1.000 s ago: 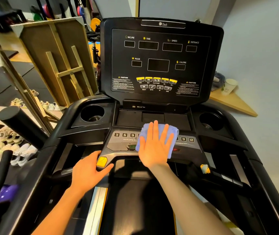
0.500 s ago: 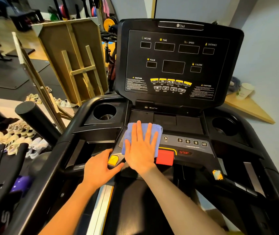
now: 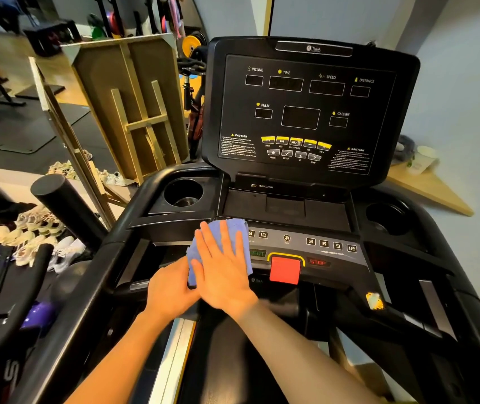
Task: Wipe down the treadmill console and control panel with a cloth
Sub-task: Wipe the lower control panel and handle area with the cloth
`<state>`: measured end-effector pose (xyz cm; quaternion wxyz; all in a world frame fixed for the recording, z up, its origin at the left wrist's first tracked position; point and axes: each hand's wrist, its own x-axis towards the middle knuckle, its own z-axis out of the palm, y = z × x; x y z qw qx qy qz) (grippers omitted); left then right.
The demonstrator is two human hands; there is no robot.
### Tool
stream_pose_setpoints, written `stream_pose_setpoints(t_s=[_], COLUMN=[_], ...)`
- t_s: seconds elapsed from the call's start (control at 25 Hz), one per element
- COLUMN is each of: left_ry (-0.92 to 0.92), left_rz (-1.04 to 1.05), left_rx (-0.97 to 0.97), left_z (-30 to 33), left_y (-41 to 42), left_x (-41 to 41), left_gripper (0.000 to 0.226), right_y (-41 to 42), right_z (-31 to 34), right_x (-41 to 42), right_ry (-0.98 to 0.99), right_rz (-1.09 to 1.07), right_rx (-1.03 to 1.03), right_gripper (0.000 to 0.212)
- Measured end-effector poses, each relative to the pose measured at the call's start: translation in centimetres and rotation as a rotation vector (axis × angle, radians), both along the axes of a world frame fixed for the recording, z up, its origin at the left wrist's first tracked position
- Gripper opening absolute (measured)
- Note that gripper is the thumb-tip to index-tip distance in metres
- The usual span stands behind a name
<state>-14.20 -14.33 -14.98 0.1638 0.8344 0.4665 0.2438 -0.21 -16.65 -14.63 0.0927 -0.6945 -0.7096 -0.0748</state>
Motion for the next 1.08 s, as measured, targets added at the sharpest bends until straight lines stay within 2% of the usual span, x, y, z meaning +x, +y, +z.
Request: stream_pose_setpoints(t_s=[0.16, 0.28, 0.52, 0.72, 0.8, 0.92, 1.08], left_ry=[-0.011, -0.063, -0.047, -0.04, -0.014, 0.034, 0.064], left_rz=[0.01, 0.008, -0.004, 0.007, 0.019, 0.038, 0.049], left_rx=[-0.02, -0.016, -0.01, -0.001, 0.006, 0.019, 0.017], left_z=[0.1, 0.2, -0.6, -0.5, -0.6, -0.8, -0.7], left_y=[-0.2, -0.4, 0.1, 0.1, 0.2, 0.3, 0.3], left_x=[0.0, 0.0, -0.3, -0.1, -0.1, -0.1, -0.1], left_gripper=[0.023, 0.022, 0.03, 0.04, 0.048, 0.063, 0.069], right_y=[-0.5, -1.1, -3.3, -3.5, -4.3, -5.7, -7.7], right_z=[-0.7, -1.0, 0.2, -0.9, -0.7, 0.3, 0.6], right_x=[0.5, 1.3, 3.3, 5.4, 6.4, 8.1, 10.6], right_ry=[0.021, 0.122, 0.216, 0.077, 0.035, 0.083, 0.129], right_rz=[0.107, 0.248, 0.348, 0.329, 0.284, 0.255, 0.198], right_rx=[-0.036, -0.051, 0.041, -0.094, -0.084, -0.063, -0.001], right_gripper=[0.065, 0.066, 0.056, 0.063, 0.065, 0.061, 0.058])
